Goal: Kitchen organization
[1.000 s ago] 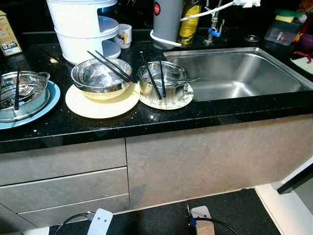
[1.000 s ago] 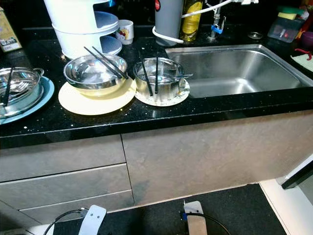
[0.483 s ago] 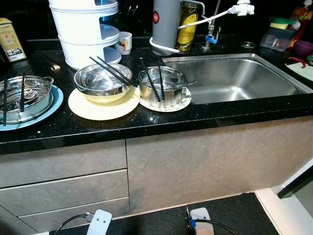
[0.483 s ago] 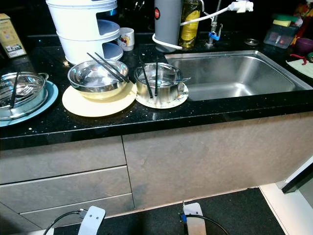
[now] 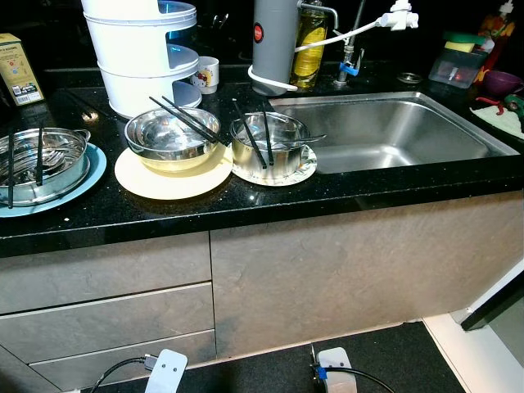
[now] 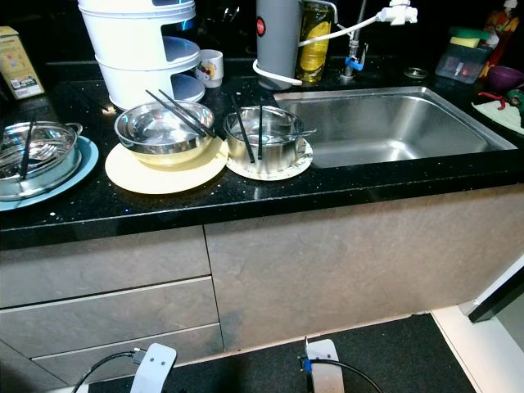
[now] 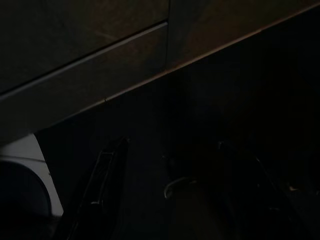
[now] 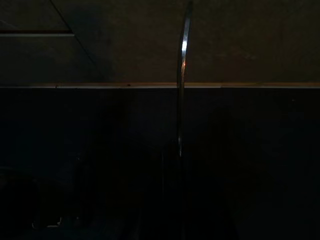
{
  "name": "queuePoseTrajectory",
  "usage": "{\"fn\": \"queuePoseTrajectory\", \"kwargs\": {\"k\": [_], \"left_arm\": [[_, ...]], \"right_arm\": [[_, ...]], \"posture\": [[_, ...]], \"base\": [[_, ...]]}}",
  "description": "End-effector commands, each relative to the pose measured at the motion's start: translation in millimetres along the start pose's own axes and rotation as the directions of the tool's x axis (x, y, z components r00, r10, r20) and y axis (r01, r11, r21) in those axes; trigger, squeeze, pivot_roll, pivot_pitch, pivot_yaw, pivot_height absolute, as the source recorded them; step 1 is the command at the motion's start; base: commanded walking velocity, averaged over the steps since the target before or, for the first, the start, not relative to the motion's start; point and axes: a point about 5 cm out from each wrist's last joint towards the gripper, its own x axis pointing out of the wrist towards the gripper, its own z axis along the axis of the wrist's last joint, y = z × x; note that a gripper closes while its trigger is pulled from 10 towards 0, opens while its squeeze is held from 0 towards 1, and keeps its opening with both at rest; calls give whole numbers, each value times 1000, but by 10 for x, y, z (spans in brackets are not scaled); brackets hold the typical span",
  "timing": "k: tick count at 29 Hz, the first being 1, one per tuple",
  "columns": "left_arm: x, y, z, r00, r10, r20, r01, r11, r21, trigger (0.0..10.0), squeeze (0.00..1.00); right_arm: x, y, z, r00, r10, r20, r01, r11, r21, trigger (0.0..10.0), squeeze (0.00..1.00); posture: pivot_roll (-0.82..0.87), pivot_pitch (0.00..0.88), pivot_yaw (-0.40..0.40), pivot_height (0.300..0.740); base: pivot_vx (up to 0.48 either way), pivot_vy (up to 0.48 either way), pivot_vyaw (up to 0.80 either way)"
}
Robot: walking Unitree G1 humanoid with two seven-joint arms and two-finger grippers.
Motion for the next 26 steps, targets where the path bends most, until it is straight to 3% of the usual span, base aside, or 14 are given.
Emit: {"fn": "queuePoseTrajectory", "kwargs": {"k": [1,12,15,26], "left_arm": [[-4,-34,-48,999,-8,-33,7,1000,-22,10000,0],[33,-101,-23,997,-36,-63,33,998,-45,10000,0],[20,-34,-4,999,-21,-33,22,999,28,10000,0],[28,18,17,999,26,-36,-24,999,43,10000,0]], "right_arm": [[-19,-7,-58,1000,-6,-26,7,1000,18,10000,0],[10,-42,-3,1000,-20,-21,21,999,35,10000,0],[26,-70,33,999,-34,-13,35,998,54,10000,0],[29,-51,27,1000,-4,-26,4,1000,16,10000,0]], "posture": [[-49,149,-35,740],[-67,157,-27,740],[-66,161,-21,740],[-67,167,-29,740]], "base": [[0,0,0],[0,0,0],[0,0,0],[0,0,0]]}}
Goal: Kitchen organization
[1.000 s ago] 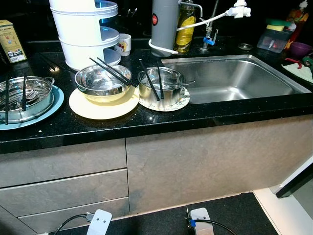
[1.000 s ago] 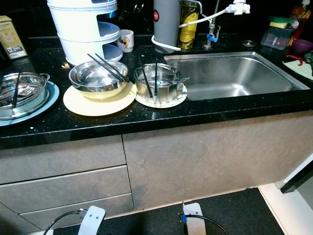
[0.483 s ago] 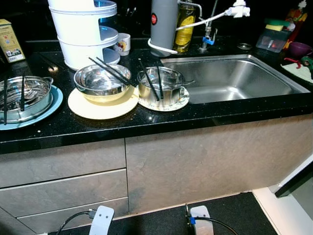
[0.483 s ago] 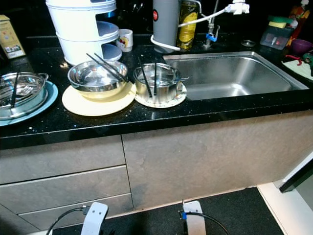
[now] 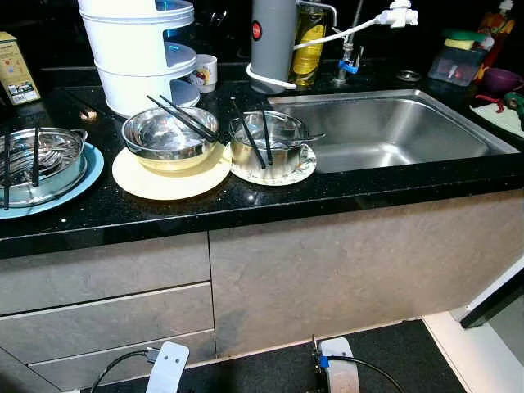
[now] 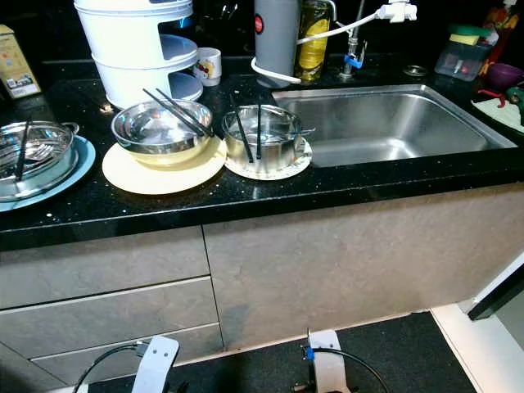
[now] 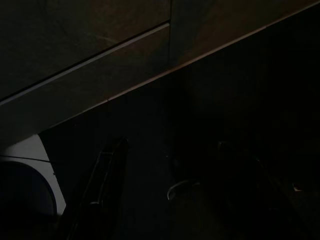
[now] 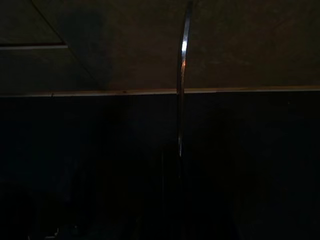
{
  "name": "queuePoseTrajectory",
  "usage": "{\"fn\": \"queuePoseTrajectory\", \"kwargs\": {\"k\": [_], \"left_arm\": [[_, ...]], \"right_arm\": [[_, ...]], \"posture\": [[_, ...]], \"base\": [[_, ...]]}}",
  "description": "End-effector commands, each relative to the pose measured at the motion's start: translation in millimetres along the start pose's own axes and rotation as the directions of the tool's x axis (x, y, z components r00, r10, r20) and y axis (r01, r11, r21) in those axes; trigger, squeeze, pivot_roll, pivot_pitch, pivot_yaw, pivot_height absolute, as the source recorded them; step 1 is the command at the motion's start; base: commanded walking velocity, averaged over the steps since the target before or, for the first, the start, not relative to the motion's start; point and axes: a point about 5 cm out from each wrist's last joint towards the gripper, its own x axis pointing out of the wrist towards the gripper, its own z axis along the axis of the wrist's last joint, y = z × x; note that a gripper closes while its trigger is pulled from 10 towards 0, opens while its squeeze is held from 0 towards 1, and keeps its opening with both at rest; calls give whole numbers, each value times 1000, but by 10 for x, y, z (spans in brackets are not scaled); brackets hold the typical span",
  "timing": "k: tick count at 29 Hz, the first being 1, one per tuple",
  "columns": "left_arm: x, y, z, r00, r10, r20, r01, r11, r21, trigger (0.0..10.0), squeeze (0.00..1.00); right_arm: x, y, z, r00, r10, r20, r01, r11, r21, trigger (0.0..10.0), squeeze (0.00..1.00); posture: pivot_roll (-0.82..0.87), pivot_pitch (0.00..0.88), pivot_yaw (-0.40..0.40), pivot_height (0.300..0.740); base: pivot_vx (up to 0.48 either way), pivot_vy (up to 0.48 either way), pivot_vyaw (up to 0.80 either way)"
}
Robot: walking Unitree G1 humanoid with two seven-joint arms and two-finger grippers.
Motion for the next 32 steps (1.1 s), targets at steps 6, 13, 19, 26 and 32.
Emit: {"fn": "queuePoseTrajectory", "kwargs": {"k": [6,13,19,26,32], "left_arm": [[-2,-40,-49,998,-34,-44,35,999,11,10000,0],[23,-76,17,999,-39,-18,40,999,25,10000,0],[21,-57,11,999,-29,-27,31,999,41,10000,0],[16,-39,23,1000,-21,-15,22,998,59,10000,0],[25,-34,48,1000,-25,-9,26,998,58,10000,0]], "right_arm": [[-38,22,-111,999,12,-45,-12,1000,1,10000,0],[-37,0,-112,999,10,-53,-11,1000,-13,10000,0],[-47,-55,-119,998,-15,-54,14,1000,-5,10000,0],[-75,-92,-165,997,-44,-61,45,999,12,10000,0],[-97,-143,-209,994,-76,-83,79,996,38,10000,0]], "posture": [[-68,168,-27,740],[-69,168,-27,740],[-71,177,-24,740],[-69,177,-19,740],[-71,180,-18,740]], "base": [[0,0,0],[0,0,665],[0,0,800],[0,0,686],[0,0,0]]}}
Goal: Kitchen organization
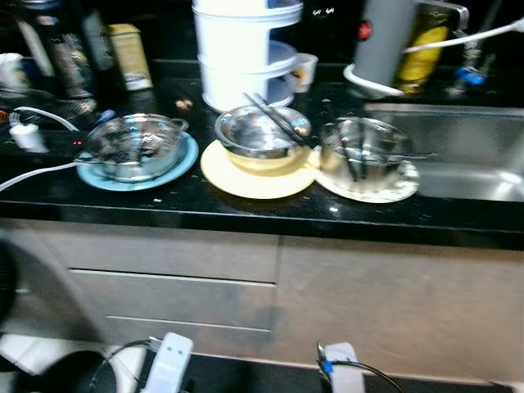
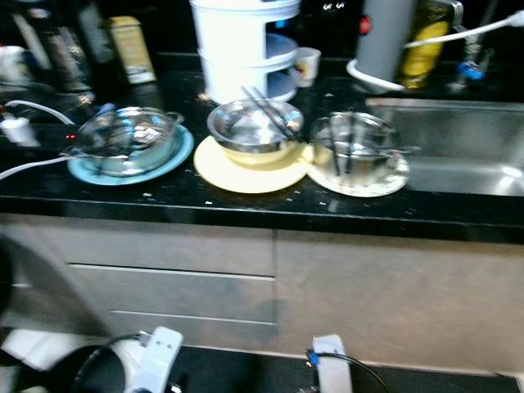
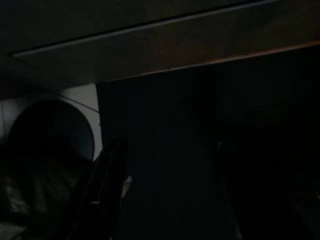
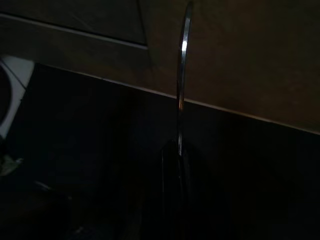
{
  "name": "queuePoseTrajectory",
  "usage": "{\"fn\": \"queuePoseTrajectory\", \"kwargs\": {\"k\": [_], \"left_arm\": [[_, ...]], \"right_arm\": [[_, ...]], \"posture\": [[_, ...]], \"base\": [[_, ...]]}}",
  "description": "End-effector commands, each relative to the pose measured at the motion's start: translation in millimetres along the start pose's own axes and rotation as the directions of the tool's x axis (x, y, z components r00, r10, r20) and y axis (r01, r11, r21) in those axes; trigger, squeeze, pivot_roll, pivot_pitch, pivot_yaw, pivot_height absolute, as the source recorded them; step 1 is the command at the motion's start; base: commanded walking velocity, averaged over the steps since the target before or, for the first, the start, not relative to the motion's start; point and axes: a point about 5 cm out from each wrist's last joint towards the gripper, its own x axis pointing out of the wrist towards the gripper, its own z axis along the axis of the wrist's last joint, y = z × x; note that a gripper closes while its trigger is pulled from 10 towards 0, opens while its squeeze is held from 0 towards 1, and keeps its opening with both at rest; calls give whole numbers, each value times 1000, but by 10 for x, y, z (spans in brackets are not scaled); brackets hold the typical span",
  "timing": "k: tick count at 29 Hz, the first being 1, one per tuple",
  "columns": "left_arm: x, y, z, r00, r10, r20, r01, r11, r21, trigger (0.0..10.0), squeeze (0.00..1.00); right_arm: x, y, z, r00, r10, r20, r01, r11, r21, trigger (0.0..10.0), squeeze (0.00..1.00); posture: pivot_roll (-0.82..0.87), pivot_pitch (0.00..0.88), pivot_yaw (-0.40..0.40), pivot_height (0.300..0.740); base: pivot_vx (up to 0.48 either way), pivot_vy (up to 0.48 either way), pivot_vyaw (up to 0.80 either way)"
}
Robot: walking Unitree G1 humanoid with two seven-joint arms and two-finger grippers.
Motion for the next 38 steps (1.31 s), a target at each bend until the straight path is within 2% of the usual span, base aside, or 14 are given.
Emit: {"fn": "queuePoseTrajectory", "kwargs": {"k": [1,15,23,27,38], "left_arm": [[-13,-20,-48,1000,-16,-21,16,1000,7,10000,0],[7,-52,-20,999,-42,-27,42,999,6,10000,0],[9,-51,-20,999,-35,-31,35,999,10,10000,0],[0,-39,-39,999,-27,-34,27,999,-21,10000,0],[21,-23,-1,999,-14,-33,13,999,-42,10000,0]], "right_arm": [[-52,-28,-132,999,-17,-45,18,1000,26,10000,0],[-94,-59,-240,994,-50,-95,55,997,49,10000,0],[-89,-76,-227,994,-53,-93,57,998,39,10000,0],[-87,-75,-225,994,-54,-94,59,997,41,10000,0],[-98,-107,-246,992,-67,-106,71,997,32,10000,0]], "posture": [[-71,180,-18,740],[-75,176,-13,740],[-75,174,-13,740],[-78,174,-11,740],[-86,170,-10,740]], "base": [[0,0,0],[0,0,0],[0,0,0],[0,0,0],[0,-395,0]]}}
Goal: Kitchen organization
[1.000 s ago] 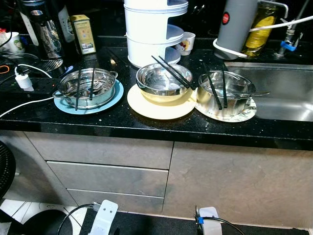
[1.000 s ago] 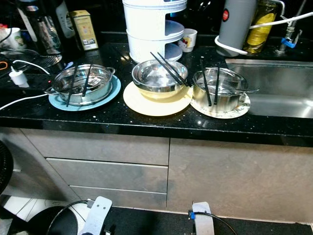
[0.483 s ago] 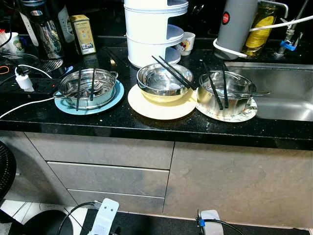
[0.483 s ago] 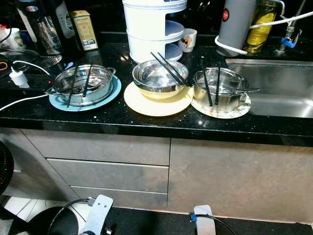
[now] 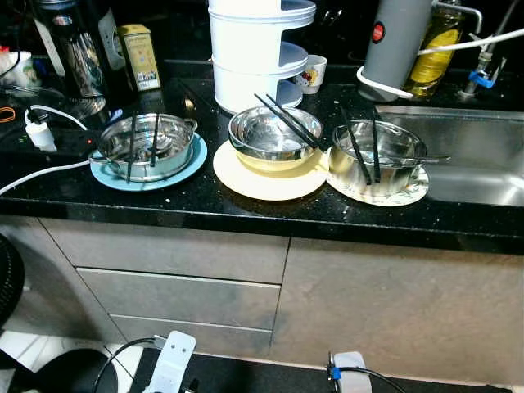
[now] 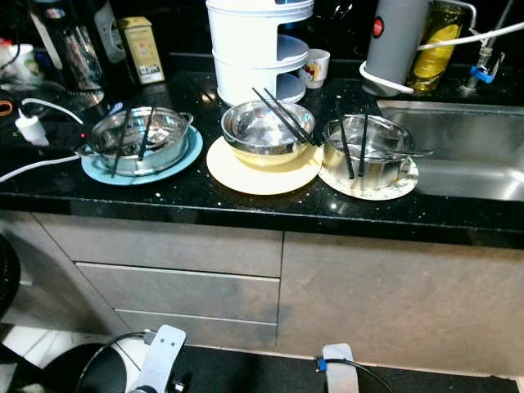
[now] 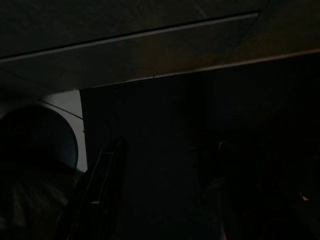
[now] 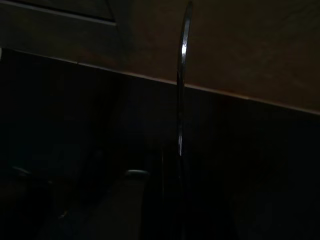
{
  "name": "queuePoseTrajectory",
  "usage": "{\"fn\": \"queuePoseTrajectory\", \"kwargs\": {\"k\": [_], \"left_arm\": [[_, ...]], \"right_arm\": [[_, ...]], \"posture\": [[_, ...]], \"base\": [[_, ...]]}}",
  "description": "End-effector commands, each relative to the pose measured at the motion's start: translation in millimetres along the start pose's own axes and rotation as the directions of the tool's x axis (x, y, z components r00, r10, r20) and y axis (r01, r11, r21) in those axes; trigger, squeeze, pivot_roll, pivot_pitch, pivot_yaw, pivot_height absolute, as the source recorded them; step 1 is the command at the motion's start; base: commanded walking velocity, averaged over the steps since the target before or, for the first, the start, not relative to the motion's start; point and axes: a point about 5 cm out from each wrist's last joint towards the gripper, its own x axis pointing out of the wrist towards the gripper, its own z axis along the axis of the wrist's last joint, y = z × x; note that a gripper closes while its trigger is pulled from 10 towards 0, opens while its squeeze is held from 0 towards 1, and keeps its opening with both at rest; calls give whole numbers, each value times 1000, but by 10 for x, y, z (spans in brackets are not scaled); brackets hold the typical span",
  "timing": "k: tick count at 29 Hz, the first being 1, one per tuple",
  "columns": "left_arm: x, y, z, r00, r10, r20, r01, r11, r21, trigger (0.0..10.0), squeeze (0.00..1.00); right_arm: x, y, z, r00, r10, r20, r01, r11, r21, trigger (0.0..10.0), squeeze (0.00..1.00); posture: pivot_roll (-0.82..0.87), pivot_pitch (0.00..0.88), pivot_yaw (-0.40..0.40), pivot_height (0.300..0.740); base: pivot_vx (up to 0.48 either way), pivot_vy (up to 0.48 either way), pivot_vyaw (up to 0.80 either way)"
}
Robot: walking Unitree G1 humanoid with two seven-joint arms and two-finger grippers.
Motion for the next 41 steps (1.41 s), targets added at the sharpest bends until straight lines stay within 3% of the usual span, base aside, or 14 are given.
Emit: {"fn": "queuePoseTrajectory", "kwargs": {"k": [1,12,38,41], "left_arm": [[-15,-28,-73,999,-6,-34,6,1000,-11,10000,0],[4,2,-23,999,25,-24,-27,998,-51,10000,0],[-10,-30,-52,999,24,-27,-26,998,-50,10000,0],[-9,-44,-43,1000,12,-16,-14,996,-86,10000,0]], "right_arm": [[-33,-38,-98,999,-18,-38,18,1000,10,10000,0],[-30,-56,-78,999,-19,-28,19,1000,-2,10000,0],[-49,-16,-118,999,12,-34,-13,999,-42,10000,0],[-44,-23,-102,1000,12,-29,-13,999,-40,10000,0]], "posture": [[-86,170,-10,740],[-92,159,-18,740],[-95,156,-39,740],[-99,162,-40,740]], "base": [[0,-401,0],[0,-473,0],[0,-448,0],[0,0,0]]}}
